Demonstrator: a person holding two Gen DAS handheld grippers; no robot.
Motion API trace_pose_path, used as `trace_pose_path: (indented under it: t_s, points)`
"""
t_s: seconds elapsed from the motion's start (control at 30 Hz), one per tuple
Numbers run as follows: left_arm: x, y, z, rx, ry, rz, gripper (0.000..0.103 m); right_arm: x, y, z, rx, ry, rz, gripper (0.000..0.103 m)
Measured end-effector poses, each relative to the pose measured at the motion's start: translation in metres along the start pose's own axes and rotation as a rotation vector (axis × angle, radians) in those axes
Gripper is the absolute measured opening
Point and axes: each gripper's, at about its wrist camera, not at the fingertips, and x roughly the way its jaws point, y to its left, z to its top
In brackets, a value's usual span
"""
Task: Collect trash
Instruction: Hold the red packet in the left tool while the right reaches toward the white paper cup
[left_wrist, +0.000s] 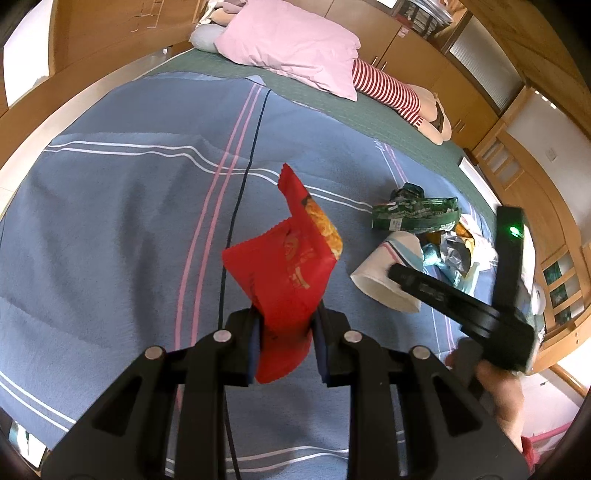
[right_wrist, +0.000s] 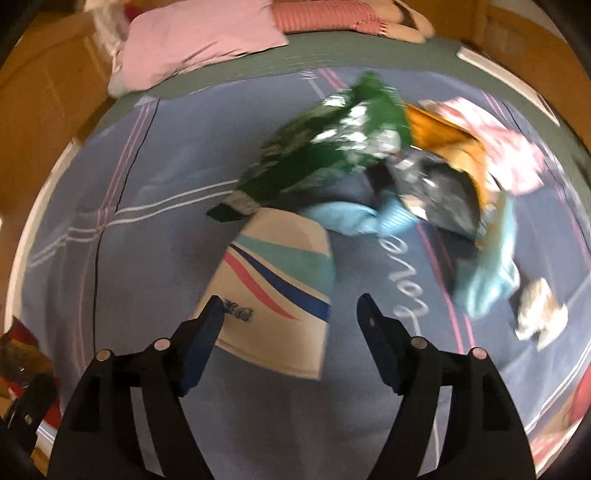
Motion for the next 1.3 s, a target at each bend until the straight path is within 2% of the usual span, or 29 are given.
trace_pose_path:
  t_s: [0.17,0.2,0.4,0.63,0.67,0.77,0.87,1.03,1.3]
  points:
    - [0.001,-0.001,0.0,-0.002,0.002,-0.001,0.025,0.003,0.02,-0.005,-0.115,-0.04,-0.05,0.073]
    - [0.001,0.0,0.0,-0.003,0.003,0.0,0.025,0.002,0.019,-0.006,-0.119,-0.044,-0.049,0.07]
    - [0.003,0.001,0.001,-0.006,0.014,0.005,0.025,-0.006,0.001,-0.011,-0.065,-0.054,-0.031,0.049]
    - [0.009,0.003,0.004,-0.012,0.027,0.01,0.025,-0.005,-0.006,-0.019,-0.045,-0.032,-0.025,0.048]
    - [0.009,0.003,0.005,-0.012,0.026,0.01,0.025,-0.005,-0.006,-0.019,-0.049,-0.034,-0.03,0.049]
    - [0.01,0.003,0.004,-0.013,0.029,0.011,0.025,-0.005,-0.005,-0.019,-0.049,-0.035,-0.04,0.066]
    - [0.01,0.002,0.005,-0.013,0.03,0.01,0.025,-0.002,-0.005,-0.02,-0.043,-0.033,-0.041,0.069]
    - [0.011,0.001,0.003,-0.01,0.032,0.008,0.025,-0.001,-0.008,-0.02,-0.032,-0.04,-0.07,0.081]
    - [0.012,0.001,0.002,-0.01,0.036,0.011,0.025,0.0,-0.011,-0.021,-0.033,-0.031,-0.046,0.08]
